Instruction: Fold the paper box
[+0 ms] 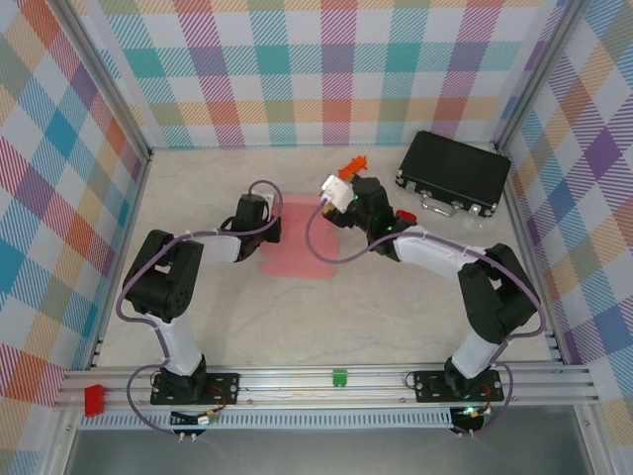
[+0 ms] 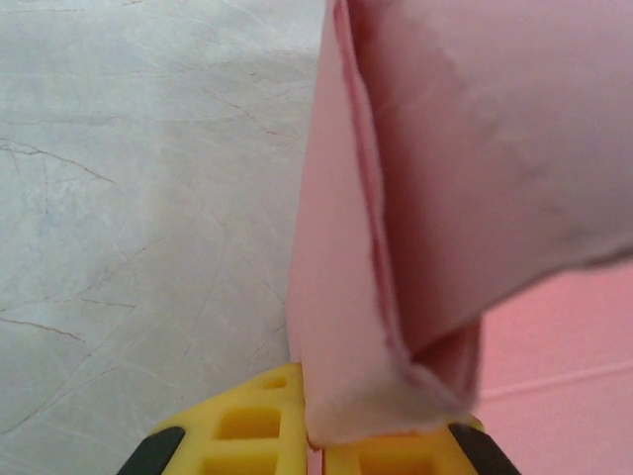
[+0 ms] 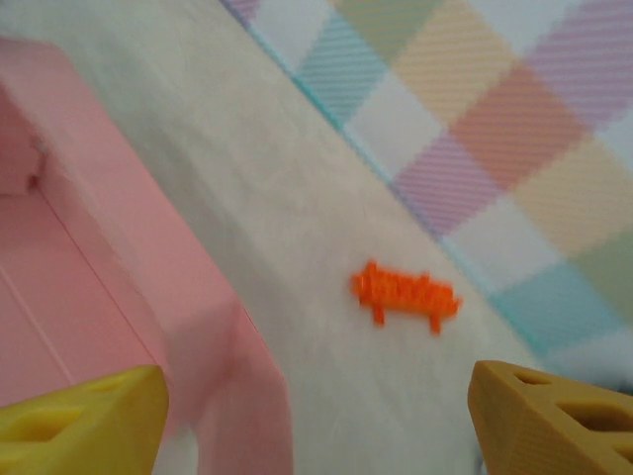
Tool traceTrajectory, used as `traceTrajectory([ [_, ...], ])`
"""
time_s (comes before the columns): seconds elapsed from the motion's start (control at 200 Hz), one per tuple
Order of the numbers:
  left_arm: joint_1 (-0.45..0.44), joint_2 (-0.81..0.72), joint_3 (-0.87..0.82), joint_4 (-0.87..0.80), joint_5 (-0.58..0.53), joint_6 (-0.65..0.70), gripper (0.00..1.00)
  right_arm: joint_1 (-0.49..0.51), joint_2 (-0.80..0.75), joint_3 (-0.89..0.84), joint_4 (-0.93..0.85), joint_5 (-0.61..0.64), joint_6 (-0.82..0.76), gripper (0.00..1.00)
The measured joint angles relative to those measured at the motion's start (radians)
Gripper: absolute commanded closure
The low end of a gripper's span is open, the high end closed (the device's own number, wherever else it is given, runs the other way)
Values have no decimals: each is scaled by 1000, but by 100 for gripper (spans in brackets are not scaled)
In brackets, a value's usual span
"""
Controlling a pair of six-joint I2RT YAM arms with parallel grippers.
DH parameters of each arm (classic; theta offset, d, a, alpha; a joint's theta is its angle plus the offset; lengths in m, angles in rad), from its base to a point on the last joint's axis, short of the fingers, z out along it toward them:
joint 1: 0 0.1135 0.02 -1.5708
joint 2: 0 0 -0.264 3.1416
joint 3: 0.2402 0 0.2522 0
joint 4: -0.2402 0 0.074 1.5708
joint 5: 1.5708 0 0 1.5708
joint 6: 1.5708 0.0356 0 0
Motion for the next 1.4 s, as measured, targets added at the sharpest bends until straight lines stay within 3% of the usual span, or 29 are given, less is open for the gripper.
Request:
traceTrajectory([
  [0.185,0,0,0,0,0,12,92,-130,-13,45,-171,-37,170,25],
  [0.41,0,0,0,2,0,15,93,-191,38,169,-327,-106,274,36],
  [0.815,0,0,0,18,0,15,94,-193,312,401,-544,-266,248,42],
  [1.4,0,0,0,29,1,15,94,-144,338,410,-592,-426,142,42],
])
